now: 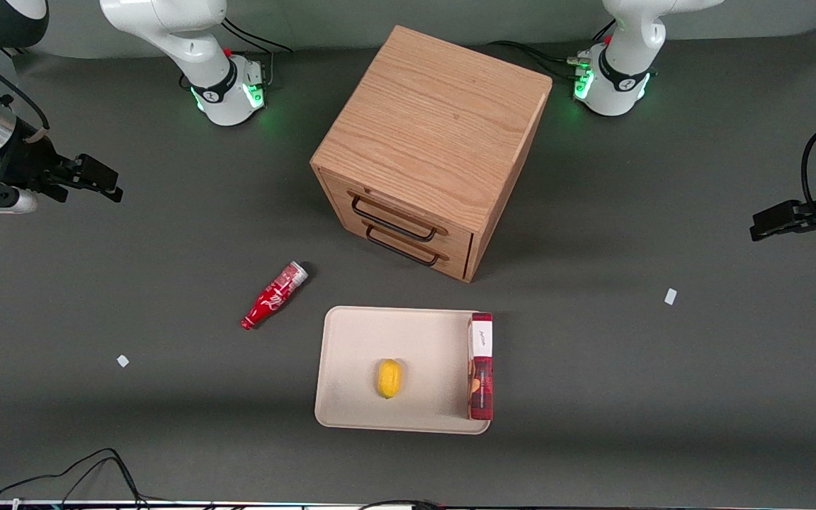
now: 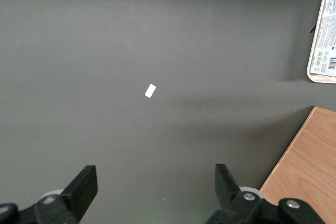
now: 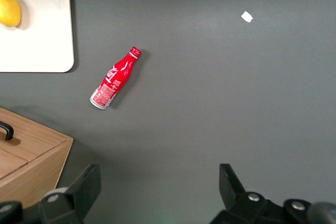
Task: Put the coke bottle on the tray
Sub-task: 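Move the right gripper down over the red Coca-Cola bottle's neck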
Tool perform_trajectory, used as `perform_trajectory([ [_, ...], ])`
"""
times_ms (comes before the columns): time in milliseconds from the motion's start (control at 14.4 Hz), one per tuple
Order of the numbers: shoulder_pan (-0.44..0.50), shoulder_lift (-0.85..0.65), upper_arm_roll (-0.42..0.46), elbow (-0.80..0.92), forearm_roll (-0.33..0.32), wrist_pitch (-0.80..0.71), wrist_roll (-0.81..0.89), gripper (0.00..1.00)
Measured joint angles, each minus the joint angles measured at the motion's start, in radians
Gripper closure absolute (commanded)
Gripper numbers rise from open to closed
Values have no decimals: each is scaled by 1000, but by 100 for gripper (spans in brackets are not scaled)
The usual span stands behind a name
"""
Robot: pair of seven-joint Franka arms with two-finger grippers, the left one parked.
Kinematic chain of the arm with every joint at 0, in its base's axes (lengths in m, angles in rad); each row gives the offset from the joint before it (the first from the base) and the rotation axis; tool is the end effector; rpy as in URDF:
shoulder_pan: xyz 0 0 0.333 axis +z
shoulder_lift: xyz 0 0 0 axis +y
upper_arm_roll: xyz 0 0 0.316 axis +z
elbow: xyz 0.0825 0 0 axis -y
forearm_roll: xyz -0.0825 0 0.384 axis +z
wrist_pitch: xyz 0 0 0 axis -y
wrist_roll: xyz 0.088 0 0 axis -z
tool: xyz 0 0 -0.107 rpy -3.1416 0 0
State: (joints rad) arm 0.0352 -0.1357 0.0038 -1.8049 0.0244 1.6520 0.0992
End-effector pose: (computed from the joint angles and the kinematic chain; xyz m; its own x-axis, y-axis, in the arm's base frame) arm 0.5149 0.0226 0.5932 0.9979 -0.0622 -0.0195 -0.0626 -0.9978 -0.0219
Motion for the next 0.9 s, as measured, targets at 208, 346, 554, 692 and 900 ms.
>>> perform_trajectory([
  [208, 0, 7, 0, 1, -7, -2, 0, 0],
  [346, 1, 19, 0, 1, -8, -2, 0, 0],
  [554, 36, 50, 2, 7, -8, -2, 39, 0],
  [692, 62, 85, 4, 24, -8, -1, 141, 0],
  [900, 86, 170, 9, 42, -8, 39, 325, 0],
])
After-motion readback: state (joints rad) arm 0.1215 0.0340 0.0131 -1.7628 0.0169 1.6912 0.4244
